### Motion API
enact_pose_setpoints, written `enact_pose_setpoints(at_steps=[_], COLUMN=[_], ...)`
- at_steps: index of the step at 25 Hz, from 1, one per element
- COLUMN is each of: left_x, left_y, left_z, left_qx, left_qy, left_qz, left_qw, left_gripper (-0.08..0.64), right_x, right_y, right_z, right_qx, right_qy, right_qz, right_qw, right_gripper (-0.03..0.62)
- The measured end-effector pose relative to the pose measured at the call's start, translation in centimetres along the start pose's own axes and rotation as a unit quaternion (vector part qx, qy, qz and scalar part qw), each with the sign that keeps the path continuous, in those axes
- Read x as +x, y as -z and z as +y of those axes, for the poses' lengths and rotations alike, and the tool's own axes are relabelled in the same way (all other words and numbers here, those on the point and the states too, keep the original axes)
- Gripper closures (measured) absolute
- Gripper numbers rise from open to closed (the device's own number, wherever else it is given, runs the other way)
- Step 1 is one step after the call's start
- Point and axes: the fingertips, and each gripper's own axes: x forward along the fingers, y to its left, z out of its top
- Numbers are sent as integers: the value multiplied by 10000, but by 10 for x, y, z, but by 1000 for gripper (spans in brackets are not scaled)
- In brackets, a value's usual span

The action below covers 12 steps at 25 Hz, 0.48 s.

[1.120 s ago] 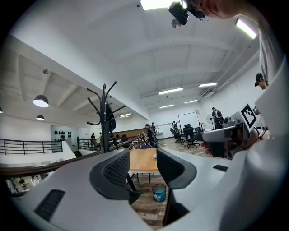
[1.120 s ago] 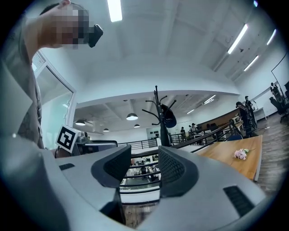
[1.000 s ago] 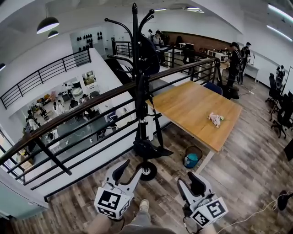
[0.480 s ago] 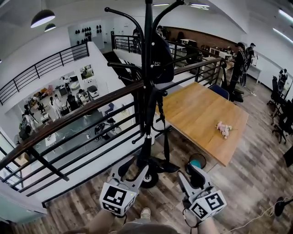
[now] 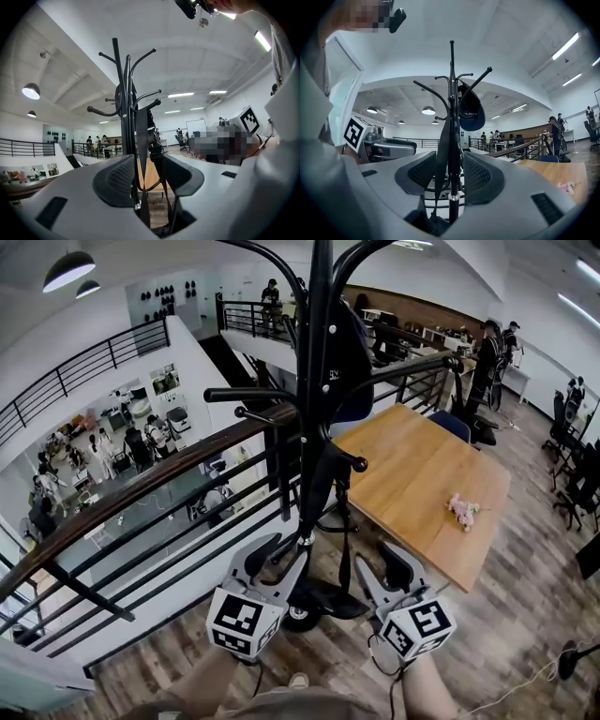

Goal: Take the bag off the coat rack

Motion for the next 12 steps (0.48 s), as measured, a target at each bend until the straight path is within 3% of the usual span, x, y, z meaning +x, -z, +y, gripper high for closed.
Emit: enact_pose_setpoints(at_steps=[12], left_x=[64], left_y=[-2], left_z=[17], left_qx=[-75], left_qy=[44], left_qz=[222], left_qw=[9997], left_gripper=[356], right_x=[73], right_y=[-13], right_z=[-21], right_qx=[-226], right_qy=[-229], right_qz=[215], right_qw=[9993], right_gripper=[396])
